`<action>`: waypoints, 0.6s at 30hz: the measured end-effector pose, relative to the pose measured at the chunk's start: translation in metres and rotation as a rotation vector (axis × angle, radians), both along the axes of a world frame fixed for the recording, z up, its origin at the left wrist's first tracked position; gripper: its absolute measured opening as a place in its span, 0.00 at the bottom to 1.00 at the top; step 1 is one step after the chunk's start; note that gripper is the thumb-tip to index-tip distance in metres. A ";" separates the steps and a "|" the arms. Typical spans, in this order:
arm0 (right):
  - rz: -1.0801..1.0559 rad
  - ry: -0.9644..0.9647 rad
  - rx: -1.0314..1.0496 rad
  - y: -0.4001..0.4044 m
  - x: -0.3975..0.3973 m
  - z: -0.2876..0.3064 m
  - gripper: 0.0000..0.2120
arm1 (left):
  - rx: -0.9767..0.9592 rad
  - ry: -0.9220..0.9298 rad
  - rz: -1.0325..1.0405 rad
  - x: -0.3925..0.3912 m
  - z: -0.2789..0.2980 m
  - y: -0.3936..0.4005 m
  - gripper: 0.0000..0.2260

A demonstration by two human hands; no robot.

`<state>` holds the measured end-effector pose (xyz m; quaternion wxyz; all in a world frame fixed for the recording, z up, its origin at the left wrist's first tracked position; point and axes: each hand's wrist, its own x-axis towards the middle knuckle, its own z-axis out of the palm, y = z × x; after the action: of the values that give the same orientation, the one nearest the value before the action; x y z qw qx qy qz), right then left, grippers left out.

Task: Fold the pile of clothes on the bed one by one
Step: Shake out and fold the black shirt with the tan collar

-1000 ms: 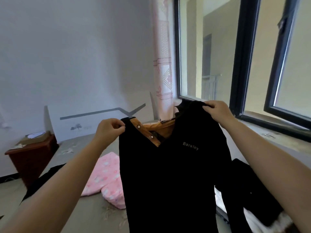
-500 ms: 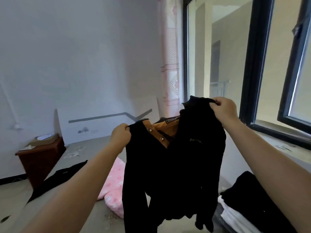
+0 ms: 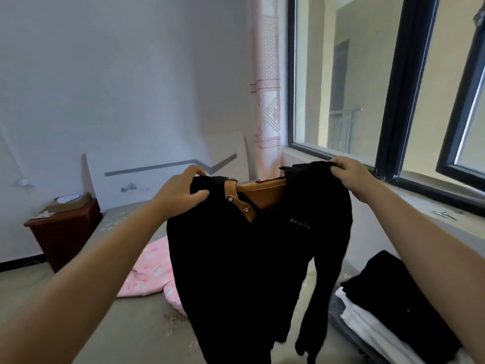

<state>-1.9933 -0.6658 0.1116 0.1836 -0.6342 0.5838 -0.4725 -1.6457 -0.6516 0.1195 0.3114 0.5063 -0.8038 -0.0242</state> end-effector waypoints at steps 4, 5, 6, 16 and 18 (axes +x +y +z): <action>0.130 -0.025 0.089 0.004 -0.005 -0.004 0.11 | 0.057 -0.156 0.032 0.014 0.015 0.001 0.15; 0.130 0.055 0.087 0.005 -0.002 -0.003 0.09 | 0.044 -0.157 0.054 0.016 0.016 0.001 0.16; 0.111 0.145 0.067 0.006 0.004 -0.002 0.09 | 0.019 -0.147 0.077 0.017 0.015 0.000 0.17; 0.020 0.171 -0.046 -0.002 0.085 -0.007 0.12 | 0.223 0.309 0.285 0.020 0.010 0.018 0.08; -0.004 0.149 -0.094 0.005 0.096 -0.015 0.12 | 0.187 0.323 0.279 0.030 0.003 0.036 0.08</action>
<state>-1.8972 -0.6607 0.0965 0.1086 -0.6743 0.5745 -0.4511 -1.6158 -0.6152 0.1225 0.3879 0.6288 -0.6600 -0.1360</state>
